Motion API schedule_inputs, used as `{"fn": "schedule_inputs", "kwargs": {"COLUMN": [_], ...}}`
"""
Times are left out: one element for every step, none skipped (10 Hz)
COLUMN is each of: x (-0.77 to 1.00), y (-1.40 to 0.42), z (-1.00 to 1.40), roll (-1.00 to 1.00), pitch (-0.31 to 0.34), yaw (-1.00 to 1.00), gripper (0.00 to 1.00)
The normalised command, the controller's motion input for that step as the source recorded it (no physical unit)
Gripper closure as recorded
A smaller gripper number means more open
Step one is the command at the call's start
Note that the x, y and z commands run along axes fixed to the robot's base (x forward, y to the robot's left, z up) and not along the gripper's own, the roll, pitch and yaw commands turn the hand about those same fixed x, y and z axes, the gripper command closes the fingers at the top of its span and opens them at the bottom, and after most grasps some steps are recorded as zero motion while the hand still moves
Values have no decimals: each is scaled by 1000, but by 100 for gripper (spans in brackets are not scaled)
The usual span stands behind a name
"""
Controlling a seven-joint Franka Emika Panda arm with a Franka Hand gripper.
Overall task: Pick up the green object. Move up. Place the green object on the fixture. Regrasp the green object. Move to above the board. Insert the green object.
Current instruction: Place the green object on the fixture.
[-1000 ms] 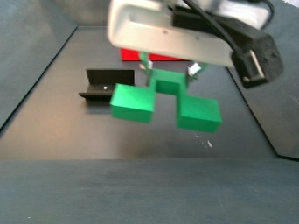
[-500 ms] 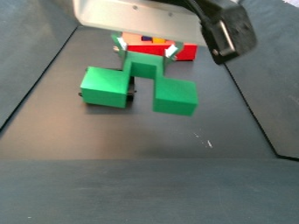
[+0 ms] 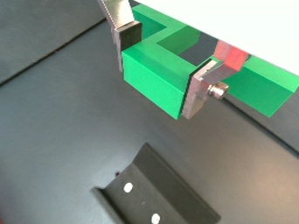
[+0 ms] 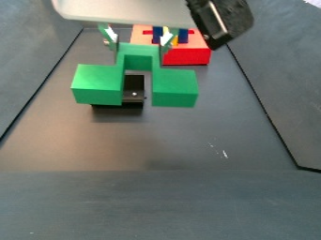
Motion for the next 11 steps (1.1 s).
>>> {"fn": "schedule_inputs", "kwargs": {"x": [414,406,486,574,643,617,603,669,646,617,591], "y": [-57,-57,-143,-91,-34,-6,0,-31,-126,-114,-94], "z": [217,206,69,49,106,94,160,191,86,157,126], "roll": [-857,-906,-309,-346,-417,-417,-380,-363,-306,-351,-391], "pitch": [154,80,-66,-151,-180,-237,-137,-120,-91,-146,-194], "yaw": [-160,-163,0,-46,-100,-129,-106,-83,-103,-120,-114], "gripper": [100,100,100,100,100,100,100,100,100,100,100]}}
